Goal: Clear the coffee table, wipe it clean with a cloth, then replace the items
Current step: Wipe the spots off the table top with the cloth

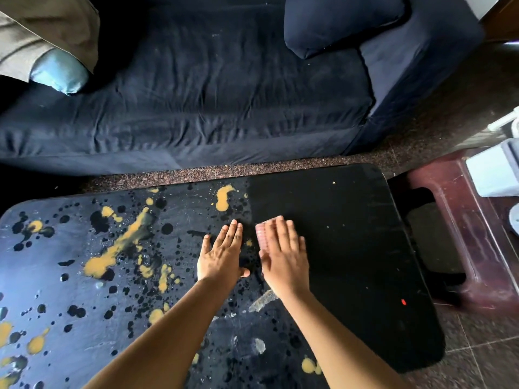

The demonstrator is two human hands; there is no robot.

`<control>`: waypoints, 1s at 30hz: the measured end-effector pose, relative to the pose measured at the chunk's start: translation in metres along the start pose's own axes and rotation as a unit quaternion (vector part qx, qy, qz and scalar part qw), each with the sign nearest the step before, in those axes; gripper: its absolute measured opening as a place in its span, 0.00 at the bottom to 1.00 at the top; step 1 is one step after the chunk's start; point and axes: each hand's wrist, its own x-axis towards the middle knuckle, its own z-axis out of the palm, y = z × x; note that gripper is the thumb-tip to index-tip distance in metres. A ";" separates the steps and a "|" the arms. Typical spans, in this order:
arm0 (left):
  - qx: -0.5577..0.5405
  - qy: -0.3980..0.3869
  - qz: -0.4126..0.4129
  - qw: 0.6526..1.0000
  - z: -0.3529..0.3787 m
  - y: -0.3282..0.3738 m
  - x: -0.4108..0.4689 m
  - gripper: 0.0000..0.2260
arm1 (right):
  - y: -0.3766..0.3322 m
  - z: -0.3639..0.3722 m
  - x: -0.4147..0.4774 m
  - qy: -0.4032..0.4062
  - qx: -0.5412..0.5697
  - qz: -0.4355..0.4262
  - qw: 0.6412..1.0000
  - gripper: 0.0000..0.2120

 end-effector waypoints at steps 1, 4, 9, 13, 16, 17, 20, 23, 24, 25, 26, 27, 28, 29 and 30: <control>0.000 -0.003 -0.001 1.000 0.000 0.000 0.000 0.47 | 0.002 0.001 -0.002 -0.012 -0.017 -0.056 0.998 0.30; 0.000 -0.011 -0.002 1.000 0.000 0.000 0.000 0.47 | 0.033 -0.002 -0.004 -0.015 -0.050 -0.104 0.993 0.30; 0.003 -0.014 -0.004 1.000 0.000 0.002 0.000 0.47 | 0.036 -0.001 -0.015 0.033 0.002 0.137 0.990 0.32; 0.012 -0.019 -0.010 1.000 -0.001 0.003 0.000 0.46 | 0.028 0.003 -0.024 0.009 -0.033 -0.108 0.994 0.29; 0.015 -0.024 -0.016 0.999 -0.001 0.005 0.001 0.46 | 0.054 -0.003 -0.017 -0.005 -0.070 -0.186 0.980 0.29; 0.017 -0.026 -0.016 0.999 -0.001 0.005 0.001 0.46 | 0.059 -0.005 -0.015 -0.003 -0.066 -0.139 0.988 0.30; 0.023 -0.025 -0.018 0.999 0.001 0.006 0.001 0.46 | 0.046 -0.007 -0.014 0.014 -0.013 0.068 0.998 0.31; 0.025 -0.020 -0.024 0.999 0.002 0.006 0.002 0.46 | 0.005 -0.002 -0.022 0.015 0.031 0.101 0.994 0.34; 0.025 -0.017 -0.027 0.999 0.002 0.006 0.002 0.46 | -0.007 0.001 -0.028 0.016 0.031 0.052 0.998 0.33; 0.023 -0.012 -0.030 0.999 0.003 0.006 0.002 0.45 | -0.015 0.003 -0.033 0.015 0.025 -0.003 1.000 0.32; 0.022 -0.009 -0.033 0.999 0.004 0.006 0.001 0.45 | -0.016 0.003 -0.036 0.009 0.017 -0.046 0.999 0.30; 0.020 -0.008 -0.034 0.999 0.004 0.006 0.000 0.45 | -0.011 0.003 -0.036 0.000 0.011 -0.072 0.997 0.28; 0.018 -0.010 -0.035 0.999 0.005 0.007 -0.002 0.44 | -0.003 0.004 -0.036 -0.003 0.002 -0.082 0.997 0.28; 0.016 -0.012 -0.036 0.999 0.005 0.007 -0.003 0.44 | 0.009 0.004 -0.036 -0.002 -0.011 -0.075 0.997 0.28; 0.014 -0.012 -0.037 0.999 0.006 0.006 -0.004 0.44 | 0.020 0.004 -0.037 -0.002 -0.022 -0.050 0.999 0.29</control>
